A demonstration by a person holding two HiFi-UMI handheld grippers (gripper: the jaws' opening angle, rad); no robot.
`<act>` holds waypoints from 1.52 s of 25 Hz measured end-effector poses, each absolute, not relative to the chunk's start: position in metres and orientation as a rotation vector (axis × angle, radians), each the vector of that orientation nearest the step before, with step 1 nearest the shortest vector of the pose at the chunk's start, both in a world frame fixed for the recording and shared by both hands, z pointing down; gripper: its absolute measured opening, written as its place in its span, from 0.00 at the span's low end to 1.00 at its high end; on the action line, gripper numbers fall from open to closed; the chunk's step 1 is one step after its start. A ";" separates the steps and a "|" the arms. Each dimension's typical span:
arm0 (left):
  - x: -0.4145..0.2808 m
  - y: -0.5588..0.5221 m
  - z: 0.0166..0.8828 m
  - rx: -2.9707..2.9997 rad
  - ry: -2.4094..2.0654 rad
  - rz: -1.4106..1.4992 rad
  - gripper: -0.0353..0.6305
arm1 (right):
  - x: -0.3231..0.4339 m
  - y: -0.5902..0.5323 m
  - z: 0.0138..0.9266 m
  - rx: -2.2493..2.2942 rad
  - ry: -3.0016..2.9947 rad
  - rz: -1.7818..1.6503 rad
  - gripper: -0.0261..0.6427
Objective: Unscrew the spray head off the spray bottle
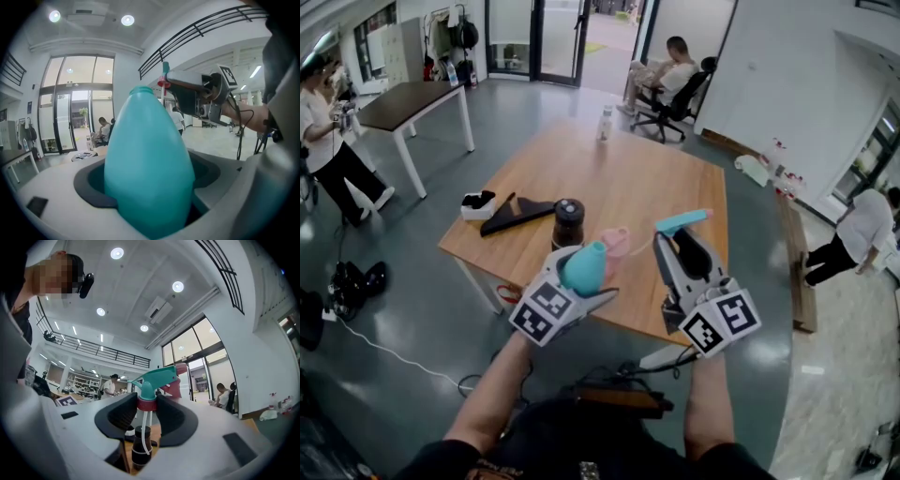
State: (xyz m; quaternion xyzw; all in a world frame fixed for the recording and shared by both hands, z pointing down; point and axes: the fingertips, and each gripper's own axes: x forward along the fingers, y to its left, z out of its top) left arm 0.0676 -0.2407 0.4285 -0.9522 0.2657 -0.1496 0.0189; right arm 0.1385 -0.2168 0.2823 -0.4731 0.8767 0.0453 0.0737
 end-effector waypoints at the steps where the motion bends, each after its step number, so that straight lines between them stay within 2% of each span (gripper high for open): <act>1: 0.068 -0.241 0.427 -2.955 0.829 -0.458 0.71 | 0.139 -0.219 0.288 -1.451 2.636 0.142 0.24; 16: 0.071 -0.247 0.407 -2.948 0.837 -0.387 0.71 | 0.140 -0.235 0.334 -1.721 2.634 0.142 0.24; 38: 0.075 -0.249 0.404 -2.956 0.818 -0.366 0.71 | 0.134 -0.238 0.333 -1.707 2.633 0.176 0.24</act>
